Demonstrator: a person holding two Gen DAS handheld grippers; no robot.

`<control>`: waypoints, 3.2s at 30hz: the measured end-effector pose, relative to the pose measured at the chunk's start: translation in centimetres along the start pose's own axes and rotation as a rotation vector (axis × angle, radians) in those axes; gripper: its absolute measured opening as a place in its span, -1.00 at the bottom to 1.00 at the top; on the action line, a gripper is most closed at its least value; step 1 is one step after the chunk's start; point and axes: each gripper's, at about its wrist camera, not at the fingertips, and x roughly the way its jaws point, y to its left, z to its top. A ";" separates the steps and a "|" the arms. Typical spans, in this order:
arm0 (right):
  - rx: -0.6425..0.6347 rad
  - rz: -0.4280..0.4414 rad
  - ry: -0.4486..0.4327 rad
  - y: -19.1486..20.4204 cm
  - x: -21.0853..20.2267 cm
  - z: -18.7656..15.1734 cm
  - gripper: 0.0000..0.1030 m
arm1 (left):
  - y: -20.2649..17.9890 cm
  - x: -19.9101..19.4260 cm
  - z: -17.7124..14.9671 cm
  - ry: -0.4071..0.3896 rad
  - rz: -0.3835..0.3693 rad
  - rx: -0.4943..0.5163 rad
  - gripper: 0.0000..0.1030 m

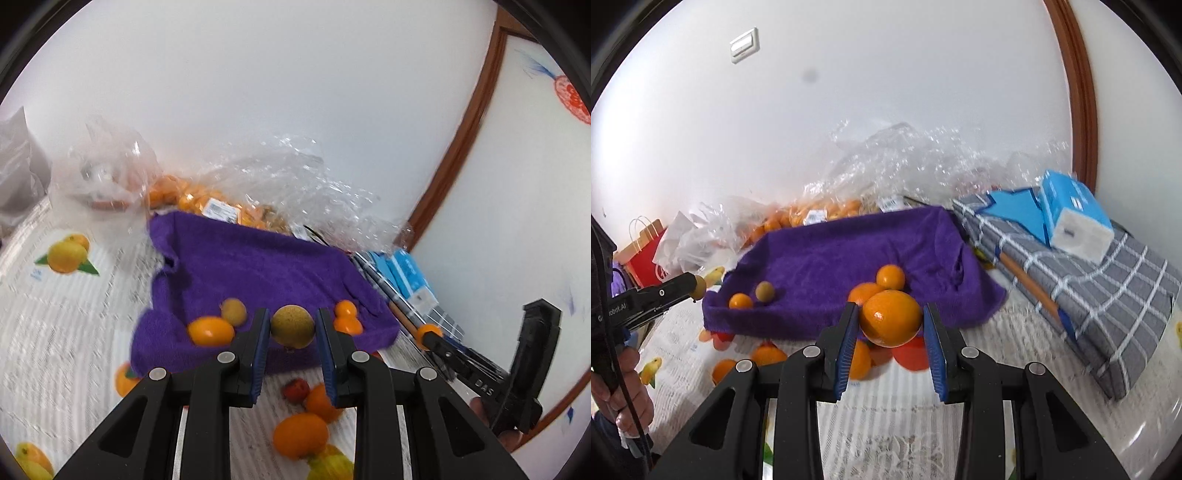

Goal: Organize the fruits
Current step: 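Lift both held fruits and carry them over the purple towel, then open both tools to drop the fruits onto the towel, then grasp a mandarin with the right tool while the left tool grasps a large mandarin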

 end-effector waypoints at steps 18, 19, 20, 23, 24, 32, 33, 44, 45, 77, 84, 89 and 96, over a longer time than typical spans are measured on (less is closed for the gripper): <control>-0.003 -0.032 0.053 -0.9 6.9 3.2 -0.32 | 2.6 6.1 3.2 0.008 0.178 -0.005 -0.53; 0.006 -0.037 0.074 -1.2 7.4 2.9 -0.32 | 2.7 6.3 3.0 0.008 0.194 0.001 -0.53; 0.004 -0.052 0.097 -1.3 8.0 2.8 -0.32 | 2.9 6.5 2.9 0.004 0.212 0.001 -0.53; 0.000 -0.089 0.115 -1.5 8.9 2.5 -0.32 | 3.3 6.8 2.6 0.006 0.209 -0.015 -0.53; 0.000 -0.085 0.120 -1.5 9.1 2.3 -0.32 | 3.3 6.9 2.5 0.003 0.218 -0.015 -0.53; -0.015 -0.081 0.166 -1.3 10.5 1.5 -0.32 | 3.5 8.2 1.8 0.020 0.268 0.003 -0.53; -0.009 -0.080 0.168 -1.4 10.6 1.5 -0.32 | 3.5 8.2 1.8 0.018 0.272 0.002 -0.53; -0.019 -0.069 0.173 -1.2 10.7 1.4 -0.31 | 4.2 8.3 2.0 0.013 0.293 -0.022 -0.53; -0.026 -0.068 0.174 -1.1 10.8 1.4 -0.31 | 4.2 8.3 1.9 0.016 0.294 -0.021 -0.53; -0.033 -0.009 0.219 2.5 5.6 -2.6 -0.02 | 0.4 3.6 1.1 -0.055 0.200 0.070 0.08; -0.044 -0.001 0.269 2.8 6.9 -3.0 -0.07 | 0.1 1.6 -1.8 -0.034 0.214 0.078 0.08; -0.096 0.013 0.243 3.8 6.2 -3.3 -0.42 | 0.5 0.4 -3.2 -0.023 0.190 0.045 0.08; -0.011 0.006 0.195 1.4 4.4 -3.3 -0.42 | 0.0 -0.1 -4.9 0.026 0.063 0.050 0.08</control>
